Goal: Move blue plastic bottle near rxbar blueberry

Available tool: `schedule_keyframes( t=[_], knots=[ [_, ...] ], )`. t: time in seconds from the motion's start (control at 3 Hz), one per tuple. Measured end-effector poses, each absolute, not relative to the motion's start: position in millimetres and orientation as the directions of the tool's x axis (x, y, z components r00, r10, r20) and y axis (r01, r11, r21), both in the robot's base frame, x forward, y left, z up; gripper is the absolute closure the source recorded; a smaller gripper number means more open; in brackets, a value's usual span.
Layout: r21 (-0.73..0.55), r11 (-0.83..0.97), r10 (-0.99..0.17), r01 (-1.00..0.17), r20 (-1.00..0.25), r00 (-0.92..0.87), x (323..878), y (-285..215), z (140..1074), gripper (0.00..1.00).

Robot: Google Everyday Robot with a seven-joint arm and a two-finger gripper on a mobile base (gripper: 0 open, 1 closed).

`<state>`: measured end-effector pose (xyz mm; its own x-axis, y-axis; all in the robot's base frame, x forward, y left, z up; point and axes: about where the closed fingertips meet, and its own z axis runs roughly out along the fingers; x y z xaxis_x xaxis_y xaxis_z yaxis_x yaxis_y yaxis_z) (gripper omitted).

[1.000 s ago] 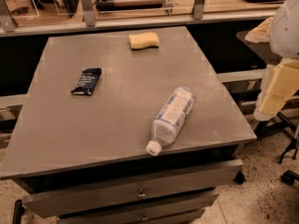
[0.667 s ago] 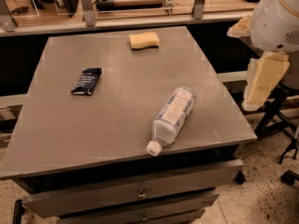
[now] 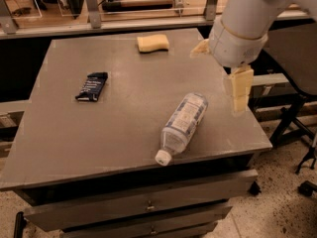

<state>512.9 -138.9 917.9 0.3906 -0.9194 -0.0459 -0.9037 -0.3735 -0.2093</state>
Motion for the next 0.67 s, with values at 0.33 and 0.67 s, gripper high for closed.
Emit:
schedule_keyframes(
  t=[0.33, 0.67],
  knots=[
    [-0.177, -0.483, -0.870, -0.858, -0.014, 0.492, 515.2, -126.6, 890.7, 0.00],
    [-0.162, -0.550, -0.828, -0.819, -0.021, 0.560, 504.9, -117.3, 862.4, 0.00]
  ],
)
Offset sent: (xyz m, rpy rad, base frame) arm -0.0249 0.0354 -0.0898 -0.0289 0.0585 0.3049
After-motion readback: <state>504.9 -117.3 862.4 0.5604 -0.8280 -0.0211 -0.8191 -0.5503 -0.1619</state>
